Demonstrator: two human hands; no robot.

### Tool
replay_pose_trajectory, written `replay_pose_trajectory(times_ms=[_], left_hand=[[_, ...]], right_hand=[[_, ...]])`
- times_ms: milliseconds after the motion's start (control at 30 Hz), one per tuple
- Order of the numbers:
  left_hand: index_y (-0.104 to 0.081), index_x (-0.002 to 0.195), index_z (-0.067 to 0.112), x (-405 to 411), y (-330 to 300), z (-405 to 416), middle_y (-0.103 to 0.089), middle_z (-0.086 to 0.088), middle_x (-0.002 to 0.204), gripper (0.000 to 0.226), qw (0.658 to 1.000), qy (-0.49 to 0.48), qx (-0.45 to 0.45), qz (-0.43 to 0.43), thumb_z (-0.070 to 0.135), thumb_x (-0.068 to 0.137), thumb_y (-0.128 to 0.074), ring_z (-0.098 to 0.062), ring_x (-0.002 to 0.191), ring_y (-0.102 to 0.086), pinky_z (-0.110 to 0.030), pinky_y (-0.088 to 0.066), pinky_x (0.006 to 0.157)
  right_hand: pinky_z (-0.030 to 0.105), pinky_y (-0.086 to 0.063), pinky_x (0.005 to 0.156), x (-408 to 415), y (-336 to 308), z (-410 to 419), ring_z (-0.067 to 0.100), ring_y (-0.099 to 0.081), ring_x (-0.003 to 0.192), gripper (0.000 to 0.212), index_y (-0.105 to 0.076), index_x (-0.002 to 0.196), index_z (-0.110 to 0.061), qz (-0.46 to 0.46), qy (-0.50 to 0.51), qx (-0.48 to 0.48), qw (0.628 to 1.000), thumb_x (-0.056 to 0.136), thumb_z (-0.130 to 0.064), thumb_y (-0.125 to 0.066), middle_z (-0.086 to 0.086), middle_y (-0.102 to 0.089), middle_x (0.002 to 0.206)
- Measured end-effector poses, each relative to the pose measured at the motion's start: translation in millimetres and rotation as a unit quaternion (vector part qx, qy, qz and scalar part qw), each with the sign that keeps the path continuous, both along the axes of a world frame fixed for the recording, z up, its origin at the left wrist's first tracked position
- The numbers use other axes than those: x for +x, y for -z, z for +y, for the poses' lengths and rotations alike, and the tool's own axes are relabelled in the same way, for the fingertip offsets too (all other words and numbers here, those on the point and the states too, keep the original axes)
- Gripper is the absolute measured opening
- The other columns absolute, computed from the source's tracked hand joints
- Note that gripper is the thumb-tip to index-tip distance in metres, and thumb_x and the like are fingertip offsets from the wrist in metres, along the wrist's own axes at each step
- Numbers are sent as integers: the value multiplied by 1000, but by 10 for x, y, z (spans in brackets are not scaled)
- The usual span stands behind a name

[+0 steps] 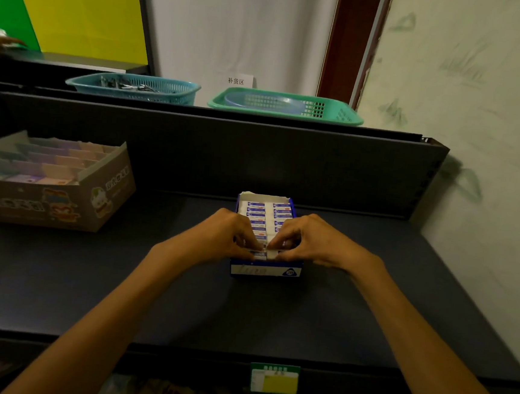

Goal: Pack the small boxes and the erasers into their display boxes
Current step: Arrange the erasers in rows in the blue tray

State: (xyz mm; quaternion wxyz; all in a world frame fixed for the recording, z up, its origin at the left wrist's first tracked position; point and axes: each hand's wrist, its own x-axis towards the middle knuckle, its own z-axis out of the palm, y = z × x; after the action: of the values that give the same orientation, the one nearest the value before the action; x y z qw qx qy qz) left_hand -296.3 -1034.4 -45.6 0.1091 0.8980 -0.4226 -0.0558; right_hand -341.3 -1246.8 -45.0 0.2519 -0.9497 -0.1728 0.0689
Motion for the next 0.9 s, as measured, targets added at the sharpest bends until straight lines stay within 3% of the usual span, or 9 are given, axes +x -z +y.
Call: replay_pose_trajectory(times_ms=[100, 400, 700, 900], left_hand=[[-63, 116, 26, 14, 7, 5, -52, 5, 121, 28, 1000, 4, 3, 3, 25, 88, -61, -4, 104, -49, -16, -41, 82], [-62, 118, 27, 31, -6, 34, -52, 6, 123, 30, 1000, 9, -2, 14, 25, 88, -61, 0, 102, -47, -13, -39, 79], [-63, 115, 27, 32, -5, 15, -50, 8, 123, 27, 1000, 15, 1, 23, 23, 89, -60, -4, 114, -46, -15, -37, 86], [-63, 114, 25, 30, -10, 29, -51, 7, 123, 26, 999, 16, -12, 31, 22, 88, -61, -5, 114, -48, -12, -38, 80]], right_hand=[[12, -44, 77, -9, -7, -24, 0, -47, 108, 30, -66, 113, -22, 6, 1, 8, 1000, 84, -19, -69, -9, -55, 120], [14, -45, 77, -1, -36, -94, 1, -47, 110, 29, -65, 113, -22, 22, -2, -3, 1000, 85, -18, -68, -8, -53, 123], [19, -48, 81, 11, -5, -111, -5, -50, 95, 23, -67, 106, -26, 36, -2, 16, 999, 84, -17, -69, -16, -50, 112], [17, -47, 82, -8, -13, -145, 1, -48, 108, 27, -67, 110, -25, 32, -6, 11, 999, 84, -19, -68, -15, -51, 116]])
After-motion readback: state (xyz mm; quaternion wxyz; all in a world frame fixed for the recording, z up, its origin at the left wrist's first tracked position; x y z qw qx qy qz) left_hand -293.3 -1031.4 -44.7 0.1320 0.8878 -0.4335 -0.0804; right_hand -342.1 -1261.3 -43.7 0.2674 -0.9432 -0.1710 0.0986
